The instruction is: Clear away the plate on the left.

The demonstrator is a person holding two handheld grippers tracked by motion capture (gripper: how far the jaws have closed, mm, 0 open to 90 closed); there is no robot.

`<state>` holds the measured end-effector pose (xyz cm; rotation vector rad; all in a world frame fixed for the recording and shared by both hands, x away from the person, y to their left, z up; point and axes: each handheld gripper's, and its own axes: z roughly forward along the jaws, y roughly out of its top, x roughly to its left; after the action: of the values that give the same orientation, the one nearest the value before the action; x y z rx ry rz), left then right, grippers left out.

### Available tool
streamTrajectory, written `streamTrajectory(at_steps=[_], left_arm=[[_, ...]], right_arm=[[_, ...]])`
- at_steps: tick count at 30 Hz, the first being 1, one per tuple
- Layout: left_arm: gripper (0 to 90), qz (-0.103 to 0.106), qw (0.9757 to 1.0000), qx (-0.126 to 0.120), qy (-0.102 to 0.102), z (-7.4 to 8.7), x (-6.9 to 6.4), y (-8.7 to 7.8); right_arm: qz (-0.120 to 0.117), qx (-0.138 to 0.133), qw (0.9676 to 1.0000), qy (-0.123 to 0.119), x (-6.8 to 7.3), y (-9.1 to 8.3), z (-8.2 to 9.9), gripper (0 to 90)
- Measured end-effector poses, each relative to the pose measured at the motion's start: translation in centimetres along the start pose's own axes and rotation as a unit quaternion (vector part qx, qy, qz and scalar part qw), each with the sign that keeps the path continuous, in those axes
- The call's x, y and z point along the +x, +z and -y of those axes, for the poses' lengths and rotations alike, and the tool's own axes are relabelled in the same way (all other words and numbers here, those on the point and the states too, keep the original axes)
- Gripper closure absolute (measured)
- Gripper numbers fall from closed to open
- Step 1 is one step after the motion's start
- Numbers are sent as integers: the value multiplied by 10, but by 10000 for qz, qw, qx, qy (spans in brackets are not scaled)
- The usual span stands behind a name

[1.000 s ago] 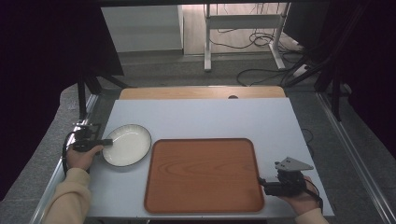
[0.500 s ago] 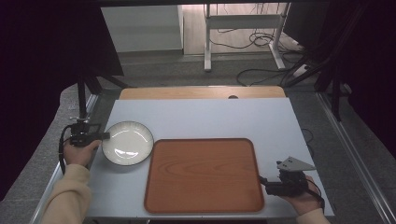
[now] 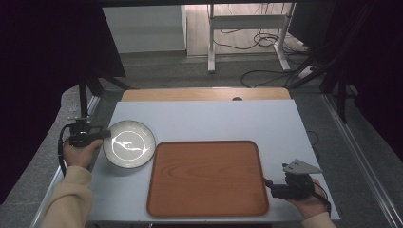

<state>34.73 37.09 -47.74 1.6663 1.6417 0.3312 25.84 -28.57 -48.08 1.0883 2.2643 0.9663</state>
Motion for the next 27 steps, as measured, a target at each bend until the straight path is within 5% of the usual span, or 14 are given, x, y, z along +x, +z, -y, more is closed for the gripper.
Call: streamTrajectory(at_steps=[27], left_arm=[[825,205,9981,-524,246,-19,-24,-28]], right_arm=[[43,-36,10000,33,-1,-2,0,139]])
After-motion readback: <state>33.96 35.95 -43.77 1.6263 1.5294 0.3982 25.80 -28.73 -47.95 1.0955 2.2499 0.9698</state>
